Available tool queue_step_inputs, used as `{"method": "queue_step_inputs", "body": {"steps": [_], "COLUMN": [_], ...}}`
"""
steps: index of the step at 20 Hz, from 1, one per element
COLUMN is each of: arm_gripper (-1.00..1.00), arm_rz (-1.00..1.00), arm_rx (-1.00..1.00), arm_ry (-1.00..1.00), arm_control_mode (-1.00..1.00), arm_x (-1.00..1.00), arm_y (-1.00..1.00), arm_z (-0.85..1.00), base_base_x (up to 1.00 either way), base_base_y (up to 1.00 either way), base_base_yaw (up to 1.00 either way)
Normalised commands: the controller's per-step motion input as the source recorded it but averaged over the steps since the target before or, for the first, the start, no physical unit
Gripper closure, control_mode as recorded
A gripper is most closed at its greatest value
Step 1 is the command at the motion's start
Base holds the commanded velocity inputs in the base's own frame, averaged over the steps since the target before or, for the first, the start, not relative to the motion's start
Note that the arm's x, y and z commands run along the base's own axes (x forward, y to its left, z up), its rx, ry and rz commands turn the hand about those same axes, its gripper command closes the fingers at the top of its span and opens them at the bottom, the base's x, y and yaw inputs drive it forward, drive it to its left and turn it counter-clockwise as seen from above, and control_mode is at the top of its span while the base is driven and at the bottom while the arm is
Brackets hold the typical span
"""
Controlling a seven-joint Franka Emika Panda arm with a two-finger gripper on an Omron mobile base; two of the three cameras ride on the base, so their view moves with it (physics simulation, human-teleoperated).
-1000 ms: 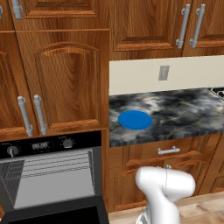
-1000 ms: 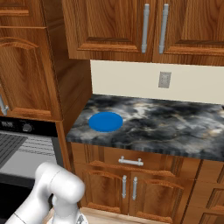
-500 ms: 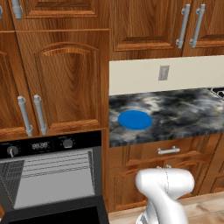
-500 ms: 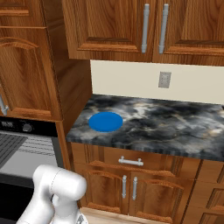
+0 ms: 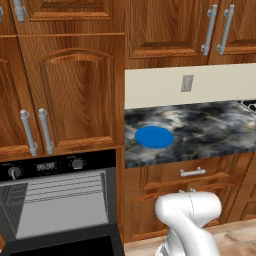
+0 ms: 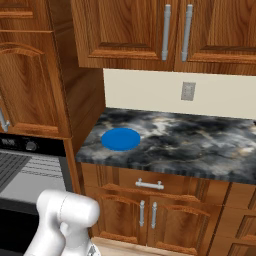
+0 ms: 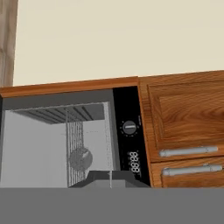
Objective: Take the fish from the oven and place it on the plate on the counter.
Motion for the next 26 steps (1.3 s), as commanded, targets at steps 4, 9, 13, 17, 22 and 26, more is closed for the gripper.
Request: {"method": "queue_step_inputs", "body": {"steps": [4,9,13,17,22,26], "arm_gripper": [1.00,1.00,1.00,1.00,1.00,1.00], "arm_rz": [0.00,0.00,-0.01,-0.03,-0.02,-0.02], "arm_rx": [0.00,0.00,0.00,0.00,0.00,0.00], "arm_ry": [0.02,0.06,0.09,0.07,0.07,0.08], "arm_control_mode": [-1.00,-1.00,-1.00,-1.00,-1.00,-1.00], "arm_x": [0.24,0.58,1.00,1.00,0.83,0.55], "arm_y": [-0.09,-0.21,-0.23,-0.23,-0.12,0.00], "arm_z": [-0.16,-0.39,-0.24,-0.16,-0.16,0.00], "base_base_x": [0.00,0.00,0.00,0.00,0.00,0.00], "base_base_y": [0.00,0.00,0.00,0.00,0.00,0.00], "base_base_yaw": [0.00,0.00,0.00,0.00,0.00,0.00]}}
